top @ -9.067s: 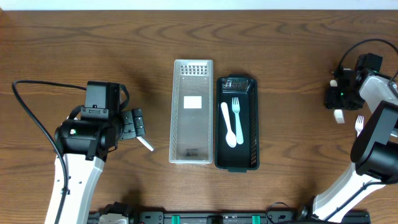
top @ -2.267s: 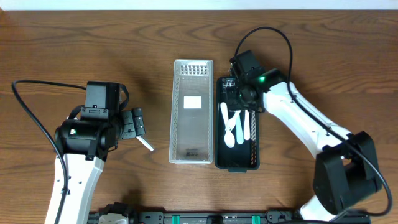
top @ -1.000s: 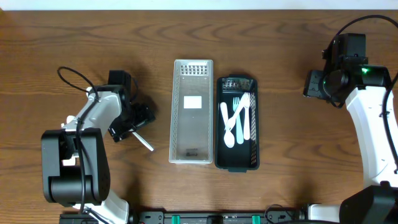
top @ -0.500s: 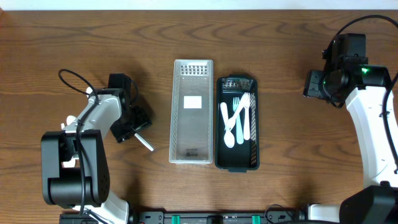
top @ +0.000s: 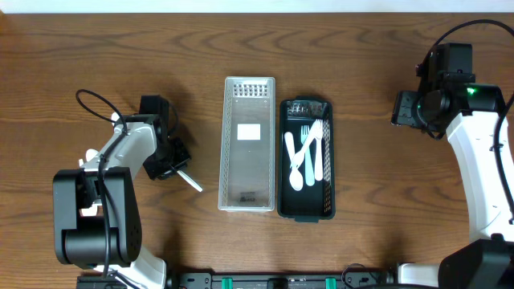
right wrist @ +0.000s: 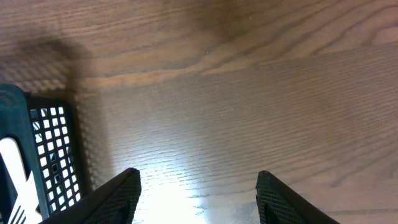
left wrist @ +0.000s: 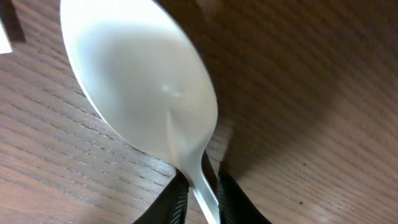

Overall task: Pack container
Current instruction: 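Carry the spoon with the left gripper over the grey basket, then open the left gripper to drop the spoon, then withdraw left, then lower the left gripper onto another white spoon and close it, then place the spoon into the grey basket and withdraw left gripper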

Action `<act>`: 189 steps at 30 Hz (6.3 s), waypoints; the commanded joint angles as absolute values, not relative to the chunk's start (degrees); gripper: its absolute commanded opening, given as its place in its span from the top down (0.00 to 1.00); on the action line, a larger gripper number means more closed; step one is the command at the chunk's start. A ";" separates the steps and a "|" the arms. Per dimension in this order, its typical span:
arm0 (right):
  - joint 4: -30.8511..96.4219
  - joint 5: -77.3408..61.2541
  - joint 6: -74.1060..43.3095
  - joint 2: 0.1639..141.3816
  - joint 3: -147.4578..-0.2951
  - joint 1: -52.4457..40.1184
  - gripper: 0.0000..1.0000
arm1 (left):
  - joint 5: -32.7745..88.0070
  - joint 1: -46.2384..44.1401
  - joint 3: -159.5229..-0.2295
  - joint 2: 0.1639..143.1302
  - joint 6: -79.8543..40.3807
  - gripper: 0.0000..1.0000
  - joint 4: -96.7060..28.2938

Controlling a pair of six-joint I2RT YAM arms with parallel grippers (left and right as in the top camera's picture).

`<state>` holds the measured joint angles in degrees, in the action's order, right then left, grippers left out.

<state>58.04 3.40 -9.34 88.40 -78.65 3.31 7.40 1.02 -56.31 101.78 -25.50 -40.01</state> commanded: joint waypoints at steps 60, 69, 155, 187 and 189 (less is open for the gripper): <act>58.11 3.18 -6.74 88.51 -76.97 3.70 0.34 | -7.09 -7.88 -79.79 80.66 -18.37 0.19 -56.10; 59.44 2.96 -6.76 88.51 -76.97 3.68 0.33 | -6.48 8.99 -79.77 91.74 -20.93 0.04 -51.35; 59.59 2.52 -6.76 88.51 -76.97 3.68 0.32 | 3.03 14.55 -79.85 112.92 -19.66 0.94 -47.94; 59.88 2.52 -6.76 88.51 -76.97 3.68 0.32 | 3.03 -28.97 -75.70 100.62 -11.18 0.84 -52.16; 59.88 2.52 -6.76 88.51 -76.97 3.68 0.32 | 3.01 -28.95 -76.12 99.92 -11.14 0.83 -52.21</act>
<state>59.79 2.55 -7.33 88.40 -77.14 3.31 3.46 -28.95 -76.14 100.95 -11.75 -52.10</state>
